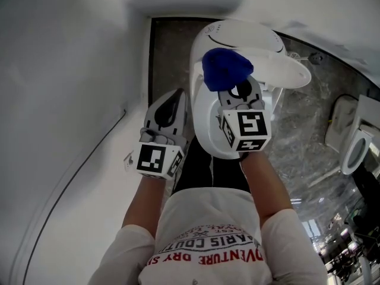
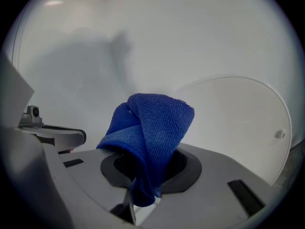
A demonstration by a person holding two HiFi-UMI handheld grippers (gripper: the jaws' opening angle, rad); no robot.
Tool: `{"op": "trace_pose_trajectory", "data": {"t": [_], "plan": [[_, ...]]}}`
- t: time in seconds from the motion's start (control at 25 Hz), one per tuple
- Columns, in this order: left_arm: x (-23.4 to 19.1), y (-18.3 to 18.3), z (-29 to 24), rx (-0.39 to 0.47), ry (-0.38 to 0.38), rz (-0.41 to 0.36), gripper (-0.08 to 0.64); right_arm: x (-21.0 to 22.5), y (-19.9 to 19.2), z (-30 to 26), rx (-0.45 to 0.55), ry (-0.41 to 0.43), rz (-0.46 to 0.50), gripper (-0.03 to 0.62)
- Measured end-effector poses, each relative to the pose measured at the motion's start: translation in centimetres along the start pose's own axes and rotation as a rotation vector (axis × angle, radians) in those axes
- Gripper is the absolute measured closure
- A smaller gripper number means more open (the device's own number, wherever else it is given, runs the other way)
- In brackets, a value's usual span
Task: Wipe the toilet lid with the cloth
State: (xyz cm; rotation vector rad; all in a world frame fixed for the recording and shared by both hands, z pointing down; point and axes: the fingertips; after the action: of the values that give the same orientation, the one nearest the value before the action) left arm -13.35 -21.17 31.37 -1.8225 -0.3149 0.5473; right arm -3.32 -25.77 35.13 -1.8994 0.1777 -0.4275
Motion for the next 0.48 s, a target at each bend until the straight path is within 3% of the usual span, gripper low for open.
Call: {"op": "trace_pose_trajectory", "data": {"t": [0.48], "plan": [[4.0,-0.7,-1.0,-0.013,-0.012,-0.002,0.554,5.2,1.3,2.0,0.023,-0.031,0.045,0.505]]}}
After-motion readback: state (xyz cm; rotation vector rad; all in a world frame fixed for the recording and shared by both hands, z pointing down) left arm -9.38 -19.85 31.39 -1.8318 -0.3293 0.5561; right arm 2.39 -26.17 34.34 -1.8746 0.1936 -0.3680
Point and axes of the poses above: the fingertips, and each gripper's own axes: z backward along the fingers, x to its right, y out of its top, and after that the axes turned 11 degrees about x, right-handed
